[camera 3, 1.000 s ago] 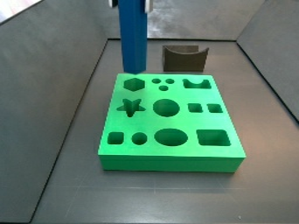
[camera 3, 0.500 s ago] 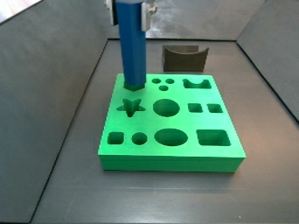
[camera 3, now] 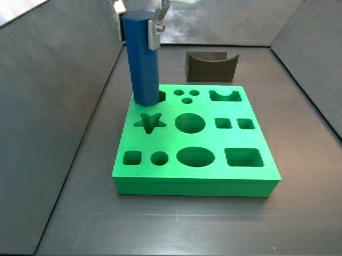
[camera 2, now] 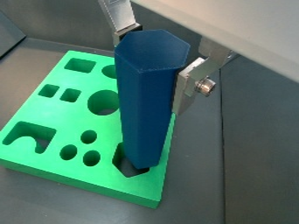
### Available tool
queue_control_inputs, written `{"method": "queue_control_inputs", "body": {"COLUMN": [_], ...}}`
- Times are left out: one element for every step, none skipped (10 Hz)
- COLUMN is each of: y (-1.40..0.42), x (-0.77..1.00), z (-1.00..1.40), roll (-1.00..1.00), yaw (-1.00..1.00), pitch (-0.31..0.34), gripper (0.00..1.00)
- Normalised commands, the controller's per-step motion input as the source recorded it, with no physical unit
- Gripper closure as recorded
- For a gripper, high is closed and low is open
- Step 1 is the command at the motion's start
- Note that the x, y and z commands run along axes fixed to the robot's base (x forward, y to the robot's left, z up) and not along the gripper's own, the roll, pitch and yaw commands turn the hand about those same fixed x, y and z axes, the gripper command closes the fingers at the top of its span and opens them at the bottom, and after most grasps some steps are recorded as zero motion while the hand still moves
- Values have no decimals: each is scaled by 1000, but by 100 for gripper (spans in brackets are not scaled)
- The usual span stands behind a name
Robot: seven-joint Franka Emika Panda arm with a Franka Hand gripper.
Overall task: Pick up the hexagon object. Move up. Place the hexagon object on the fixture. Regrasp the hexagon object. Move to above the board. Insert the hexagon object.
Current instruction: Insert the hexagon object.
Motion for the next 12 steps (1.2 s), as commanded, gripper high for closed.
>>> {"method": "queue_control_inputs", "body": {"y": [249,254,140,34,0,0,0,11,63,63,80,89], "x": [163,140,0,203,374,369,363,283,194,146,117,34], "z": [-140,-174,-269,-326,-346,-349,-340,-331,-386,-411,-471,-523], "roll": [-11,-29,0,-36,-30,-26,-4,0,-10,-30,-33,-41], "yaw": [-40,-111,-220,-280,-303,-294,-229,-86,0,31,177,326], "pitch": [0,0,0,0,0,0,0,0,0,0,0,-24], "gripper": [100,100,100,100,100,100,100,100,100,100,100,100]}}
